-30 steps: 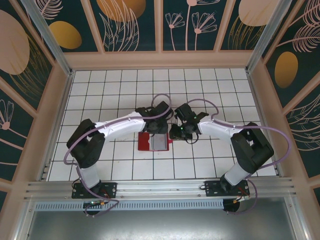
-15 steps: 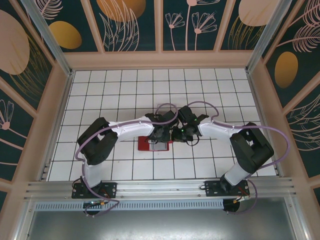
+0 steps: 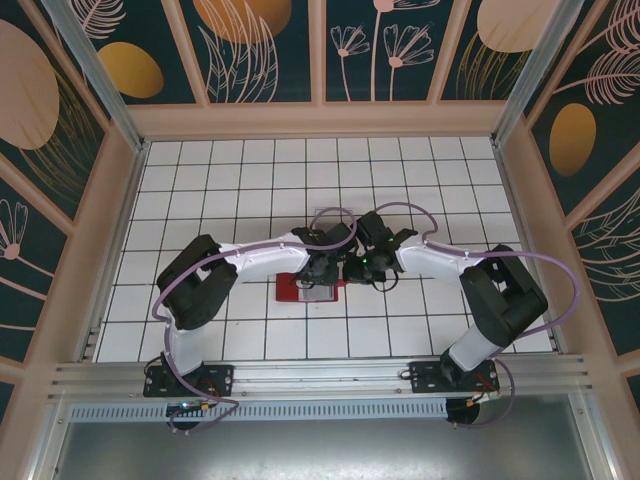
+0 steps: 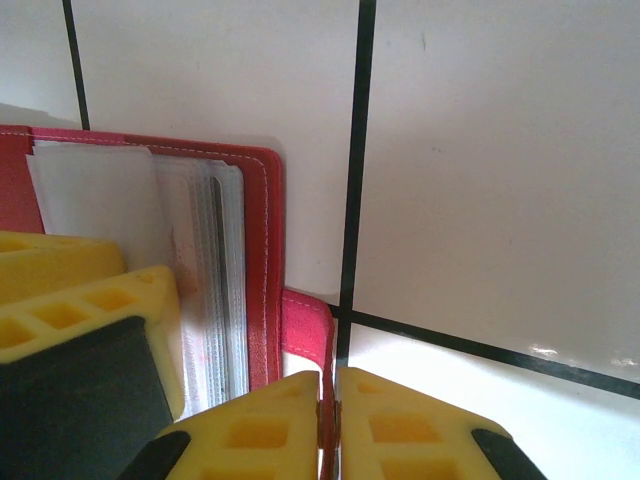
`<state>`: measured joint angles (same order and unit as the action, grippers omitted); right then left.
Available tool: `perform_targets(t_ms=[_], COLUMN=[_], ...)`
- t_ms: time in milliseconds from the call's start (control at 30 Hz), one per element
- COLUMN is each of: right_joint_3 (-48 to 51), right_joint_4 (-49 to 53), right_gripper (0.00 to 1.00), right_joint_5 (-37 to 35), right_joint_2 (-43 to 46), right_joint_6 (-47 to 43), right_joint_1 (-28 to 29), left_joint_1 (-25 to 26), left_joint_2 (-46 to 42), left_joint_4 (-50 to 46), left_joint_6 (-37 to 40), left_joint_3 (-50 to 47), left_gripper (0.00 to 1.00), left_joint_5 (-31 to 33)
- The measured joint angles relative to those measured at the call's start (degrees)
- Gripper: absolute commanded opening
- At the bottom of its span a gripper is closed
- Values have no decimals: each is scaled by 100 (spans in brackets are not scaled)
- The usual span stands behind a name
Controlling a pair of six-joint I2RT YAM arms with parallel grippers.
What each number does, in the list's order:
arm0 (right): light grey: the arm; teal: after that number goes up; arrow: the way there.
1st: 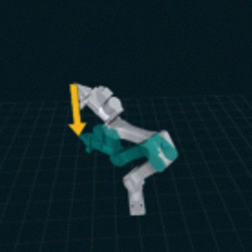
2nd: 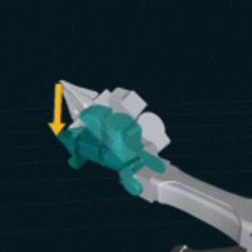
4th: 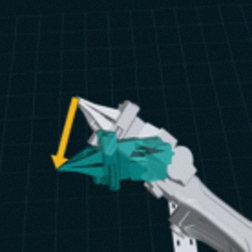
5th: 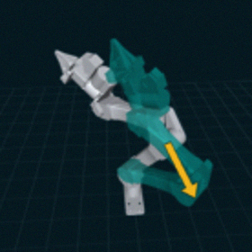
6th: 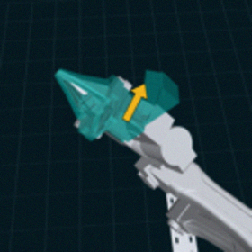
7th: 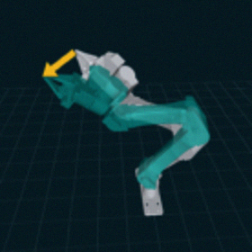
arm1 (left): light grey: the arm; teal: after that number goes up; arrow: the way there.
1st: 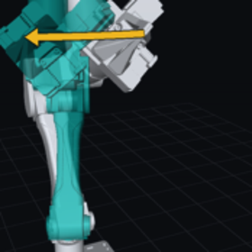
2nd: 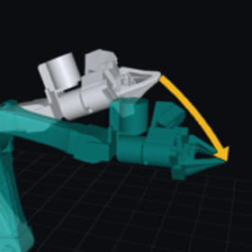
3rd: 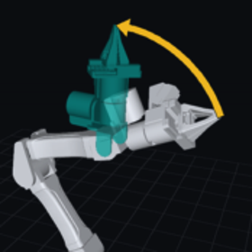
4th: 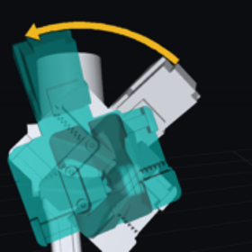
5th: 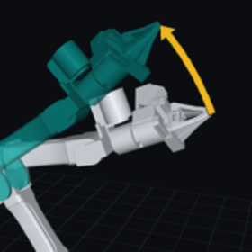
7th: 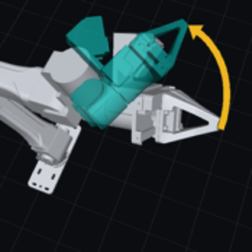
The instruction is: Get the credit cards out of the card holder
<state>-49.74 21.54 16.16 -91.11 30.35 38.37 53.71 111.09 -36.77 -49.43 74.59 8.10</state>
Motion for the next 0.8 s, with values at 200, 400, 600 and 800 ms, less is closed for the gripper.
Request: perform_targets(t_ms=[200,400,600,800], right_joint_3=[0,0,0,2], right_joint_4=[0,2,4,4], right_gripper=[11,10,10,10], right_joint_5=[-2,-22,-42,-107], right_joint_2=[0,33,96,96], right_joint_6=[4,17,20,20], right_joint_1=[0,0,-9,-17], left_joint_1=[0,0,-2,-2], left_joint_2=[7,0,-85,-404], left_joint_4=[-76,-195,-575,-837], left_joint_6=[-11,-24,-42,-46], left_joint_3=[0,0,-4,-57], left_gripper=[15,14,20,22], left_joint_5=[136,332,647,890])
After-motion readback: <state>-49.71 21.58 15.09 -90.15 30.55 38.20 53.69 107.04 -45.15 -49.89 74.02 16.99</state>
